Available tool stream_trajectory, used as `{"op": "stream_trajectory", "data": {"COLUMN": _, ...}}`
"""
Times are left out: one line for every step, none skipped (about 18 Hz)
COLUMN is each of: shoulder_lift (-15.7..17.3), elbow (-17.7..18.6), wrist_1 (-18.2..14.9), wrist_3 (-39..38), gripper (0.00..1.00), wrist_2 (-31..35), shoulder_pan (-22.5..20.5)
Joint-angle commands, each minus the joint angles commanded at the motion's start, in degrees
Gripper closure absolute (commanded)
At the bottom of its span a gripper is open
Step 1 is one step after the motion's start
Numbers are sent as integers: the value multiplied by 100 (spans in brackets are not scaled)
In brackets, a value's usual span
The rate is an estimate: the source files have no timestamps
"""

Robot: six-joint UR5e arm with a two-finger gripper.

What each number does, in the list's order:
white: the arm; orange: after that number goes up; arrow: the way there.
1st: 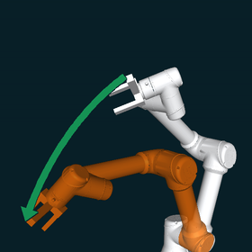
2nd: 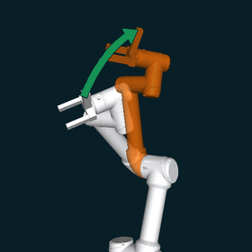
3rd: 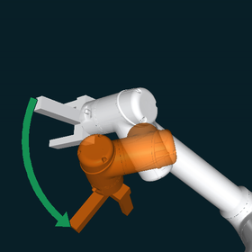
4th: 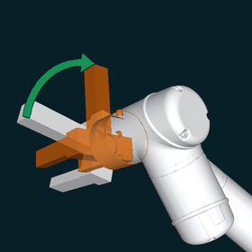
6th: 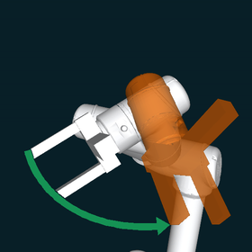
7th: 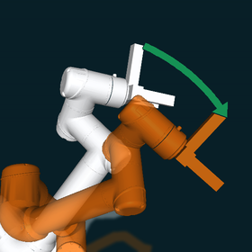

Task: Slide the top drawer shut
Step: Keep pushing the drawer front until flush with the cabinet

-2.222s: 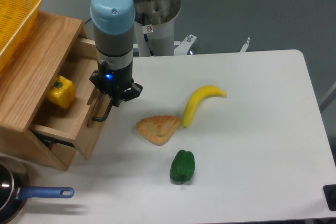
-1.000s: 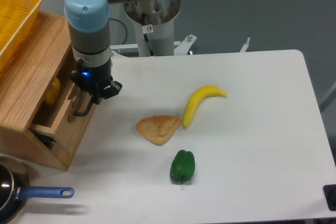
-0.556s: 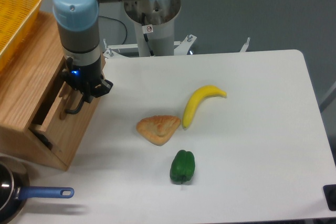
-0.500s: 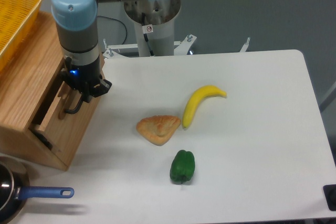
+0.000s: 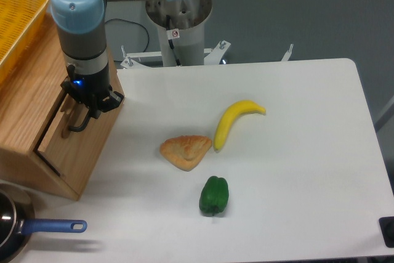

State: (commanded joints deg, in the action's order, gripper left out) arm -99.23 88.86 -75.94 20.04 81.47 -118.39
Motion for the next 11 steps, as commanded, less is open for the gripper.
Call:
{"op": "stream_trajectory", "data": {"shoulder_lift": 0, "elbow": 0, "wrist_1": 0, "wrist_3": -9, "gripper": 91, "wrist_2": 0, "shoulder_pan": 18}}
{"op": "stream_trajectory", "data": {"shoulder_lift": 0, "elbow": 0, "wrist_1": 0, "wrist_3": -18, "gripper": 91, "wrist_2": 0, "shoulder_pan": 27}}
{"op": "stream_trajectory", "data": {"shoulder_lift": 0, "elbow": 0, "wrist_1": 0, "wrist_3": -18, "gripper": 91, "wrist_2": 0, "shoulder_pan": 27}}
{"op": "stream_trajectory", "data": {"shoulder_lift": 0, "elbow": 9, "wrist_1": 0, "wrist_3": -18, "gripper": 91, "wrist_2": 0, "shoulder_pan": 36}}
{"op": "stream_trajectory", "data": {"shoulder_lift": 0, "elbow": 0, "wrist_1": 0, "wrist_3": -18, "gripper": 91, "wrist_2": 0, "shoulder_pan": 36}}
{"op": "stream_trajectory", "data": {"shoulder_lift": 0, "elbow": 9, "wrist_1": 0, "wrist_3": -18, "gripper": 91, "wrist_2": 0, "shoulder_pan": 44}}
{"op": "stream_trajectory", "data": {"shoulder_lift": 0, "elbow": 9, "wrist_1": 0, "wrist_3": -18, "gripper": 91, "wrist_2": 0, "shoulder_pan": 71}}
{"op": "stream_trajectory", "data": {"shoulder_lift": 0, "elbow": 0, "wrist_1": 0, "wrist_3": -27, "gripper": 91, "wrist_2": 0, "shoulder_pan": 80}}
{"op": "stream_trajectory", "data": {"shoulder_lift": 0, "elbow": 0, "wrist_1": 0, "wrist_3": -27, "gripper": 91, "wrist_2": 0, "shoulder_pan": 88}}
{"op": "stream_trajectory", "data": {"shoulder_lift": 0, "elbow": 0, "wrist_1": 0, "wrist_3": -27, "gripper": 91, "wrist_2": 0, "shoulder_pan": 88}}
{"op": "stream_trajectory", "data": {"shoulder_lift": 0, "elbow": 0, "wrist_1": 0, "wrist_3": -27, "gripper": 91, "wrist_2": 0, "shoulder_pan": 88}}
